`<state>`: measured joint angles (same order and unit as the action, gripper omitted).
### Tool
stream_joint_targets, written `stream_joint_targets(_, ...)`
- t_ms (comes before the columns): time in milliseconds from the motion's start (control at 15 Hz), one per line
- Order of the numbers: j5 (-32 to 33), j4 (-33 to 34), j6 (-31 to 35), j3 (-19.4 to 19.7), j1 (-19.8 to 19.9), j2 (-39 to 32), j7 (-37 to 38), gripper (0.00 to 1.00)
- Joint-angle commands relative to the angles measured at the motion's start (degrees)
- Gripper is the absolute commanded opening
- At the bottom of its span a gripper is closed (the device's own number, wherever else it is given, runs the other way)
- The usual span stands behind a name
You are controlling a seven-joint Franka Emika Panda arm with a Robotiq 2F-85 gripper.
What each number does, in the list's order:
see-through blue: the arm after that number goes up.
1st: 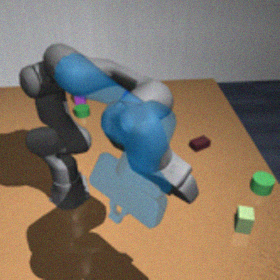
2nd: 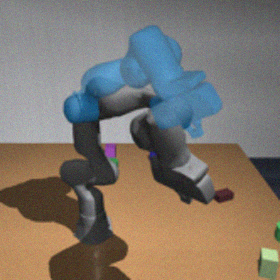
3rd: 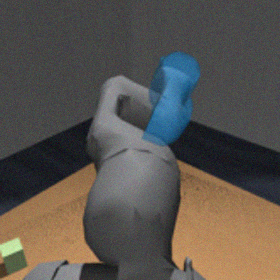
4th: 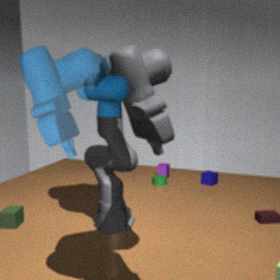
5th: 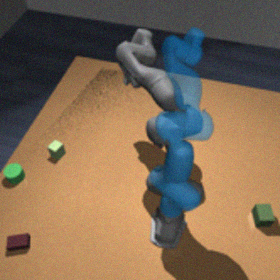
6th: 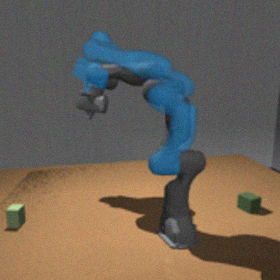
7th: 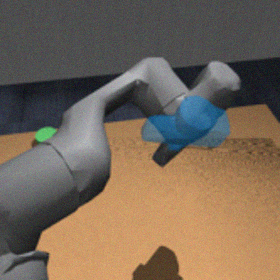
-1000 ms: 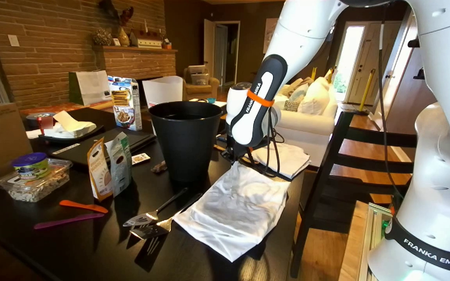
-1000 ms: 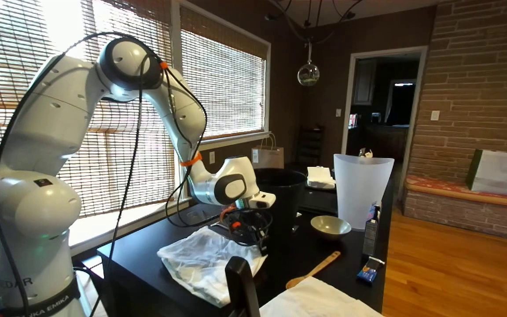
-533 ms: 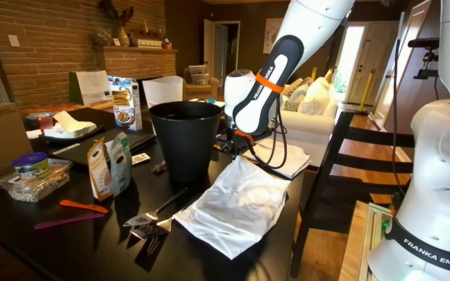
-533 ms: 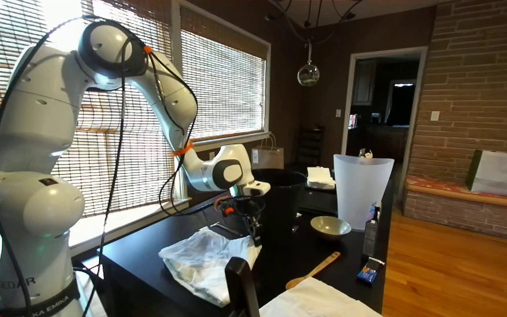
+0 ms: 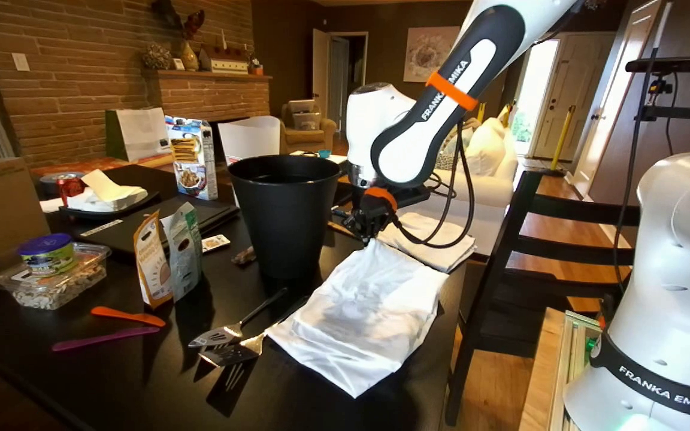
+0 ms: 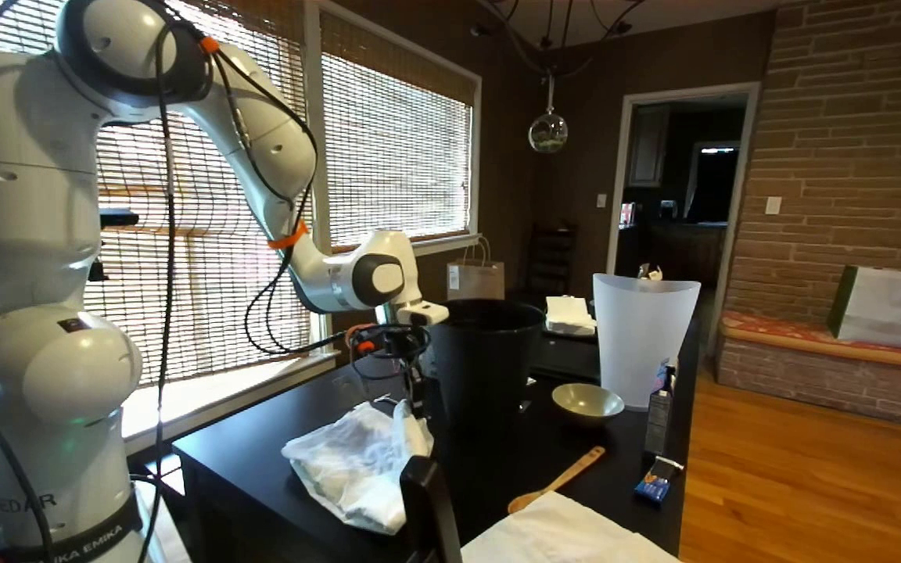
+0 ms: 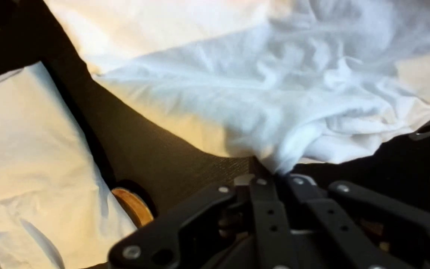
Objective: Fold the towel to the left on the table
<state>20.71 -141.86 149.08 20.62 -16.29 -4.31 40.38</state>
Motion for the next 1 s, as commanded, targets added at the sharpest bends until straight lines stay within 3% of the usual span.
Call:
stream_joint_targets(0,-0.3,-6.3,-3.9,-7.8,7.3,9.6,1.6,0.01)
stream_joint_targets(400,-11.0,-12.1,-11.0,-16.1,13.2,16.1,-4.2,0.01)
stream_joint_targets(733,-18.2,-14.7,-13.7,-19.0,14.5,17.4,-7.3,0.01)
stream_joint_targets(933,-19.0,-14.5,-12.6,-19.5,15.8,17.5,-7.8,0.01)
